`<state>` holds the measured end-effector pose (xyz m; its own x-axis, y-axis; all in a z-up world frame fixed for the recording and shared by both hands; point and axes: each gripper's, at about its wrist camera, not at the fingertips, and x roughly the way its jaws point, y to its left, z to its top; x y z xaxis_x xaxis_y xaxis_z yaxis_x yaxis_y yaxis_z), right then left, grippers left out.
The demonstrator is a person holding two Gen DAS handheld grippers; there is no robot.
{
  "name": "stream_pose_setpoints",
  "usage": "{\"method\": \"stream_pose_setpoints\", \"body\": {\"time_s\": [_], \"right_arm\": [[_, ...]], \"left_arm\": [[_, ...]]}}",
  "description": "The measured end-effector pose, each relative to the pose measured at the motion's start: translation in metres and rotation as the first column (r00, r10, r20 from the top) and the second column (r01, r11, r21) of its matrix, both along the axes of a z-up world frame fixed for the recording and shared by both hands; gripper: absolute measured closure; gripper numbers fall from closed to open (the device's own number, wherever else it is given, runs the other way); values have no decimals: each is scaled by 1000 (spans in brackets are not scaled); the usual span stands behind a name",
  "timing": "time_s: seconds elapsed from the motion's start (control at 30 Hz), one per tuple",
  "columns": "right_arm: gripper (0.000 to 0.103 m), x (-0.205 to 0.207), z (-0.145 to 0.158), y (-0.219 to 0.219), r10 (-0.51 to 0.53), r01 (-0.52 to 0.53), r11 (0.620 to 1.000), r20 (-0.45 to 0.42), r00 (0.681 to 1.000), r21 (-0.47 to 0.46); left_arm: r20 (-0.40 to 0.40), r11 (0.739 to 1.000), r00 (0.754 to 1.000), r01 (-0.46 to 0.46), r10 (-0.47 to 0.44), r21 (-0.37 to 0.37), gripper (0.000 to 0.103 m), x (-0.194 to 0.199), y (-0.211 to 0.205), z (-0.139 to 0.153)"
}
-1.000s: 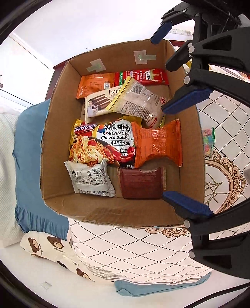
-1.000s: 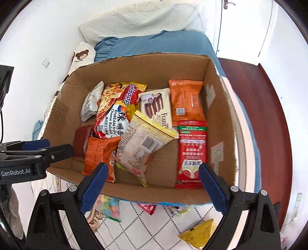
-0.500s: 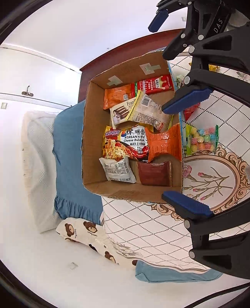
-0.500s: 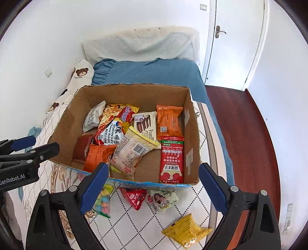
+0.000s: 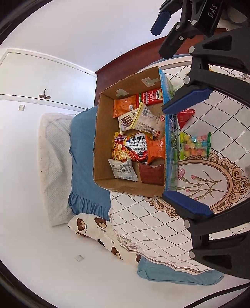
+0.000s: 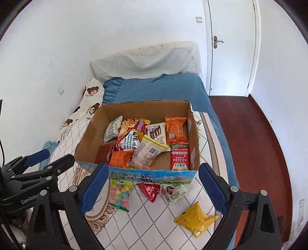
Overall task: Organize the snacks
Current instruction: 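Grasp the candy bag with the left tool while the right tool grasps the yellow bag, then lift both bags and carry them over the cardboard box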
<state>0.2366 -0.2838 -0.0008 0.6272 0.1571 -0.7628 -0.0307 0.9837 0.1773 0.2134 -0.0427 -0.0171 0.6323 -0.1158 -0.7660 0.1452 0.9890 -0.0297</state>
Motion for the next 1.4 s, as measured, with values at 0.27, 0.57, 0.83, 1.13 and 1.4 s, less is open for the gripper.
{"method": "stream_pose_setpoints", "body": {"time_s": [0.27,0.57,0.83,1.13,1.4], "right_arm": [[51,8,-86,-19,18,0,995,-182,983,96],[18,15,-180,-87,-204,259,963,-434,878,70],[18,4,-195,-89,-135,151,989,-431,892,3],[19,-12,-236,-33,68,-255,920,-520,852,-297],[39,-15,-246,-54,29,8,998,-561,827,64]], "left_arm": [[-232,999,972,-22,33,46,22,13,-1,-89],[-483,999,875,-28,34,18,22,49,-12,-183],[-539,999,843,22,5,43,22,52,-31,-215],[-538,994,843,72,-17,82,22,43,-60,-227],[-514,1000,857,27,-22,1,48,27,-45,-228]]}}
